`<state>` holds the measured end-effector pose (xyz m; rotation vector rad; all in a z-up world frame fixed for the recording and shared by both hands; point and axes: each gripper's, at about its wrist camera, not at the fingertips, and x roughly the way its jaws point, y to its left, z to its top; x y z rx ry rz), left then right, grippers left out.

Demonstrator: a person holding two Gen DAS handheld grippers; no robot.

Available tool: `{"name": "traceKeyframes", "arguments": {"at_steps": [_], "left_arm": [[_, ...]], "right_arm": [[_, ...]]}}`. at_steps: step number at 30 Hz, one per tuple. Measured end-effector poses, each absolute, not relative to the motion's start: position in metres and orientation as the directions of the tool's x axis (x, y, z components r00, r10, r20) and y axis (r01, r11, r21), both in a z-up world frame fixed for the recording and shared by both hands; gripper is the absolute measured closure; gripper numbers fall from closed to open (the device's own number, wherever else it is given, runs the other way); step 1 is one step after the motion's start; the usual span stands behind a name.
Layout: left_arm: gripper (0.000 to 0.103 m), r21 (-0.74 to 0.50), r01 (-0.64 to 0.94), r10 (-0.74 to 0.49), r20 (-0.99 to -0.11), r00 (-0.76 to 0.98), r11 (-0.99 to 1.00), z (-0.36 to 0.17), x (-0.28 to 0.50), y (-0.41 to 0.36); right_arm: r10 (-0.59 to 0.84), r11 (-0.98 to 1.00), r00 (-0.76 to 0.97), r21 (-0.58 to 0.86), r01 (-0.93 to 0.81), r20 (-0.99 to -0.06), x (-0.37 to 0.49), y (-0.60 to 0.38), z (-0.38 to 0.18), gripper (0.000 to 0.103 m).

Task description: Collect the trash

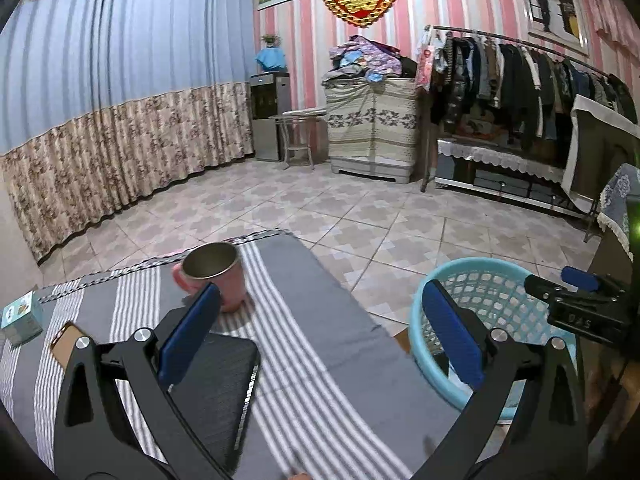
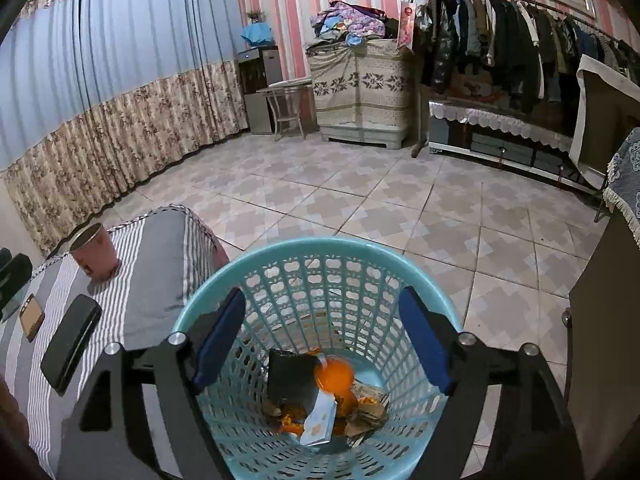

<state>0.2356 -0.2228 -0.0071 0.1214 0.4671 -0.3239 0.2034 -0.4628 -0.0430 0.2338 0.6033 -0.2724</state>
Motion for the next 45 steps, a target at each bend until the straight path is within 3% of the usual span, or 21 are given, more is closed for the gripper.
{"name": "traceKeyframes", "arguments": {"at_steps": [6,12,23,45], "left_arm": [[0.005,0.027,0.308,-0.260,-0.467,0.845,0.951,-0.002,0.229,-0.202],[0.005,0.049,0.275,-0.227,-0.436,0.871,0.960,0.004,0.201,-0.181],[0.005,0.052,0.230,-0.187,-0.426,0.885,0.972,0.004,0.152,-0.127],[0.005,0.034,0.149,-0.122,-0.411,0.903,0.988,-0.009,0.073,-0.059]], "right_arm": [[-0.188,0.945,0.815,0.126,0.303,-0.548,0.191,-0.450,-0.031,0.007],[-0.165,0.956,0.860,0.136,0.260,-0.483,0.166,-0.424,-0.012,0.005],[-0.114,0.974,0.907,0.134,0.182,-0.404,0.111,-0.367,0.005,0.005],[-0.084,0.985,0.914,0.107,0.136,-0.397,0.033,-0.307,-0.008,0.005]]}}
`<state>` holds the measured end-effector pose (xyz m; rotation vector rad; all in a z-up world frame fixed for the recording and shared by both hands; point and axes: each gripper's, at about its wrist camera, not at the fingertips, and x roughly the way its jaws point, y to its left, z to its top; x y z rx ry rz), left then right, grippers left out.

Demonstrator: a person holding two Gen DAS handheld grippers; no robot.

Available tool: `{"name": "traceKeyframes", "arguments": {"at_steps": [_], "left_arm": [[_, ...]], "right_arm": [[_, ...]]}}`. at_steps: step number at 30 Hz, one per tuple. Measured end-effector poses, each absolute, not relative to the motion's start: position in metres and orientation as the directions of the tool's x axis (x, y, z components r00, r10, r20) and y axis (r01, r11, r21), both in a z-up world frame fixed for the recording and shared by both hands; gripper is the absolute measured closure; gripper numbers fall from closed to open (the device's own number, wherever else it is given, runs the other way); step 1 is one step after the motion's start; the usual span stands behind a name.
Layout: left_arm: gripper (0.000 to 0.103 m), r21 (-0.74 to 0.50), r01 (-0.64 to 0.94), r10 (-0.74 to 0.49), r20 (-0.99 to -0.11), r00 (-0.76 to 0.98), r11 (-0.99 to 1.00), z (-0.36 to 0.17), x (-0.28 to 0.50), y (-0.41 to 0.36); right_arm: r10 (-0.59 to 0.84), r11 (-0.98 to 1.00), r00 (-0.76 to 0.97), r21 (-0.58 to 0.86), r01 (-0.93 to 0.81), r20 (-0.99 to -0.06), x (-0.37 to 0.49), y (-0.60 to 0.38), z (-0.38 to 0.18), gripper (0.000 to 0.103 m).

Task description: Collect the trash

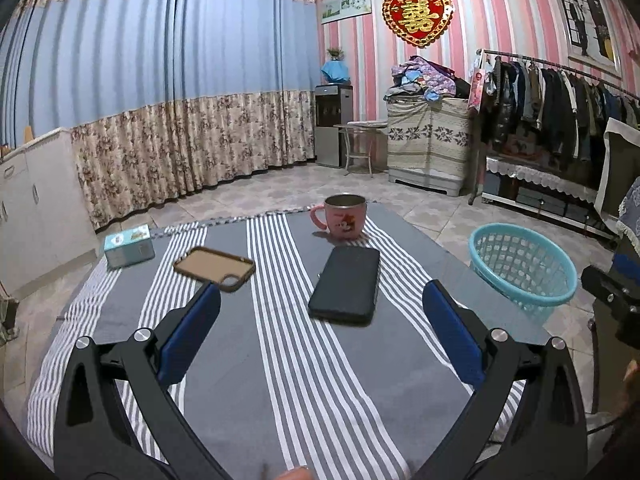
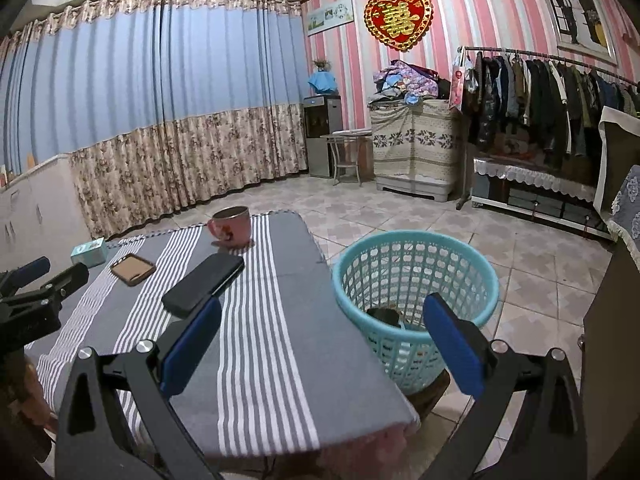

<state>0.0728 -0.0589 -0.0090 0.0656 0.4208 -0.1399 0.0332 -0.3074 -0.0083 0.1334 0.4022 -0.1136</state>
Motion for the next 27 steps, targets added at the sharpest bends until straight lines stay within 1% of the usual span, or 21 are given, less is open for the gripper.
{"name": "traceKeyframes", "arguments": {"at_steps": [12,16,27], "left_arm": [[0.005,0.062,0.142,-0.108,-0.383,0.917,0.988,-0.017,0.050,-0.056],[0.005,0.024,0.144,-0.124,-0.379,0.917,0.989,-0.014,0.052,-0.049],[0.005,0.029,0.136,-0.117,-0.361,0.925,0.990,-0.007,0.054,-0.043]], "right_arm": [[-0.115,0.986,0.915,0.065,0.151,-0.387,0.025,-0.281,-0.012,0.005],[-0.121,0.987,0.917,0.056,0.153,-0.379,0.026,-0.276,-0.010,0.005],[-0.107,0.991,0.921,0.036,0.130,-0.376,0.030,-0.265,-0.007,0.005]]}}
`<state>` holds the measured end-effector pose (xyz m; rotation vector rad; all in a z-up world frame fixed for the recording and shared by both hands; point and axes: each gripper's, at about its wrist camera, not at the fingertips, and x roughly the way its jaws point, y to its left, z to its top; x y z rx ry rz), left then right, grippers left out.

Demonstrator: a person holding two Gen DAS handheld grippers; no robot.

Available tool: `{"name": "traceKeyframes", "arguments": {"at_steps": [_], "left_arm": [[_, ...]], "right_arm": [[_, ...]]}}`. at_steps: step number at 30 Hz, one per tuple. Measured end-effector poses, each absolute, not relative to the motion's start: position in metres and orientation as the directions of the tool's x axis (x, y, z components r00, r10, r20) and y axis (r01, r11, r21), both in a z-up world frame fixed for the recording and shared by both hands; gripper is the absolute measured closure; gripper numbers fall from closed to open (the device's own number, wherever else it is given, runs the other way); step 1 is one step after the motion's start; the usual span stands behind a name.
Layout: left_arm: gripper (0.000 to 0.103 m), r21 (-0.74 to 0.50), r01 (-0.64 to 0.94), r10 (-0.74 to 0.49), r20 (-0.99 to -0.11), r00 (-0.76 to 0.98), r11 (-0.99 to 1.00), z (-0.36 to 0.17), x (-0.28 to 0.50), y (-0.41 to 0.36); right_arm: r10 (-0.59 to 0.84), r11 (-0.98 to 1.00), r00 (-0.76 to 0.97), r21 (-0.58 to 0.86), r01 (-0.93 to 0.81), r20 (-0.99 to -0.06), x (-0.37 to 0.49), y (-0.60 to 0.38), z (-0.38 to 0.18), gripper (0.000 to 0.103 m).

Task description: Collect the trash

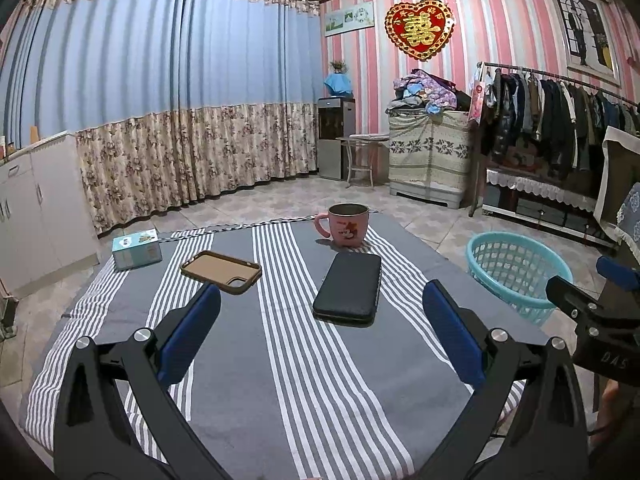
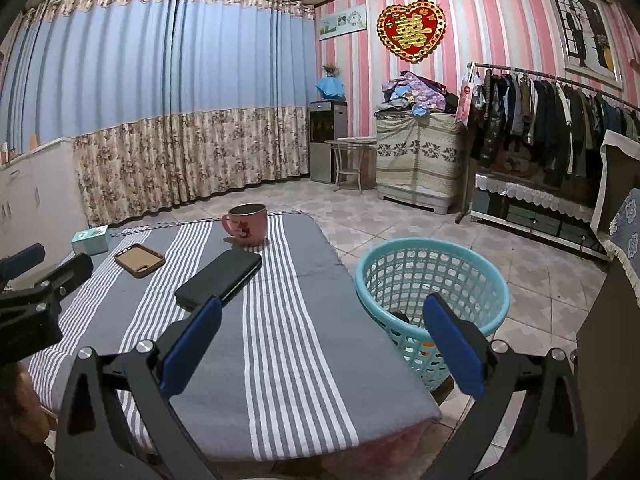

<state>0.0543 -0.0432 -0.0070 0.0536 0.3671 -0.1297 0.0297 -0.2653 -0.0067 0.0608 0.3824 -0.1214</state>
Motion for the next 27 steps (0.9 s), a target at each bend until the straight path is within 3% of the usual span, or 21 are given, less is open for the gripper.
{"name": "traceKeyframes", "arguments": {"at_steps": [27], "left_arm": [[0.005,0.018,0.121,-0.108,-0.343,0.933,0.992,0.008,0.055,-0.039]], "right_arm": [[-0.099,0.991,0.926,0.051,0.126,-0.364,0.031,-0.259,-0.003,0.005]]}}
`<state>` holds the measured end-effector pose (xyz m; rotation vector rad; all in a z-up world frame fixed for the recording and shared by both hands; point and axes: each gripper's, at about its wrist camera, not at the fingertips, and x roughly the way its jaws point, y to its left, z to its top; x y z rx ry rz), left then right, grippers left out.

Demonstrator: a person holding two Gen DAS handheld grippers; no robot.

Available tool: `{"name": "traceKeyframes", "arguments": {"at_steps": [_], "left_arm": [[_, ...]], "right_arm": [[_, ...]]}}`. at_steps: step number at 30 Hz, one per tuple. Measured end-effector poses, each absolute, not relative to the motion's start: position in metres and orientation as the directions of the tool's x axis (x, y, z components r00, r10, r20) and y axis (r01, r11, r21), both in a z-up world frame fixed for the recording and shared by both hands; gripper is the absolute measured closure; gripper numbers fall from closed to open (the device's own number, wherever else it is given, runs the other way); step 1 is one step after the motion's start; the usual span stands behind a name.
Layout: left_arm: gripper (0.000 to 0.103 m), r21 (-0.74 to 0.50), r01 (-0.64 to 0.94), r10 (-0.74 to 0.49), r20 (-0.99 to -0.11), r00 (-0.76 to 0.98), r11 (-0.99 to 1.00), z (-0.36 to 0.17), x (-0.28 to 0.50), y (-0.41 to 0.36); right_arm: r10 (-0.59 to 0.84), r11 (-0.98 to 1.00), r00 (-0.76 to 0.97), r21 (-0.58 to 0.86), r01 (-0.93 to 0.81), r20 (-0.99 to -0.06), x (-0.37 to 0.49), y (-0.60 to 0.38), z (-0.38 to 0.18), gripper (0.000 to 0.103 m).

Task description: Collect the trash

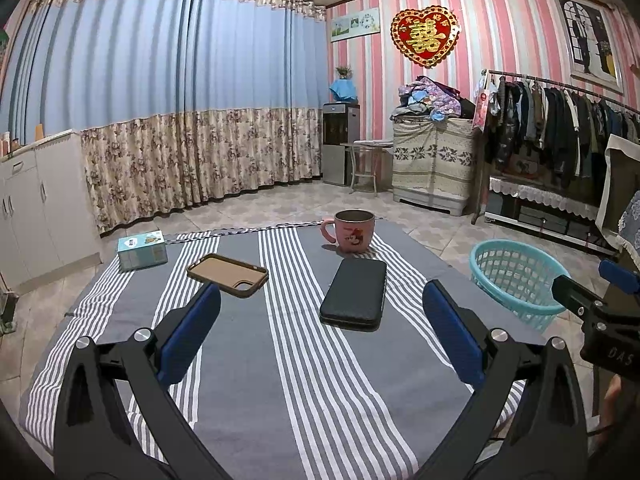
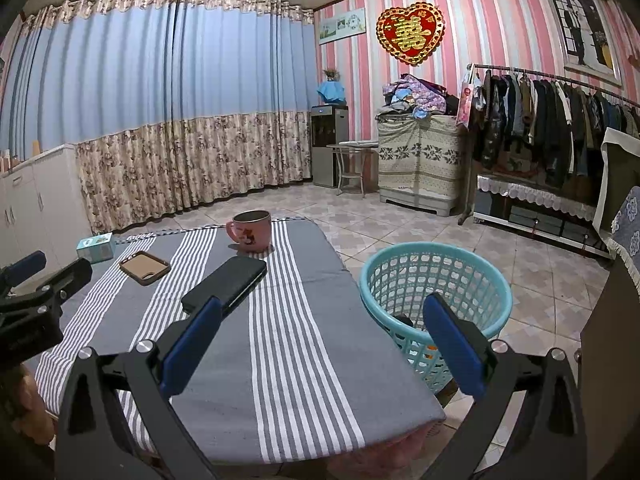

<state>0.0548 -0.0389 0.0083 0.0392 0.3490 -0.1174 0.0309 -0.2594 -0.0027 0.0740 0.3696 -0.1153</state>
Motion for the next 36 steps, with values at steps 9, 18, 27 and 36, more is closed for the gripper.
{"name": "traceKeyframes", "arguments": {"at_steps": [9,18,27,36], "left_arm": [[0.005,0.026,0.113,-0.098,-0.341,0.935,0.993,0.0076,0.0544,-0.0403],[0.005,0.025,0.113,-0.098,-0.340,0.935,0.993,0.0063,0.0537,-0.0405],[0.005,0.029,0.110,-0.094,-0.336,0.937,0.993,0.0057,0.0519,-0.0407],[0.005,0.044,0.102,-0.082,-0.325,0.942,0.994,0.0051,0.0492,-0.0415]], "right_arm": [[-0.099,0.991,0.926,0.051,0.126,-0.364,0.0302,-0.2608,-0.0027,0.005],[-0.098,0.991,0.926,0.051,0.125,-0.365,0.0311,-0.2594,-0.0027,0.005],[-0.100,0.991,0.927,0.052,0.127,-0.362,0.0290,-0.2602,-0.0035,0.005],[-0.101,0.990,0.926,0.053,0.128,-0.365,0.0294,-0.2587,-0.0039,0.005]]}}
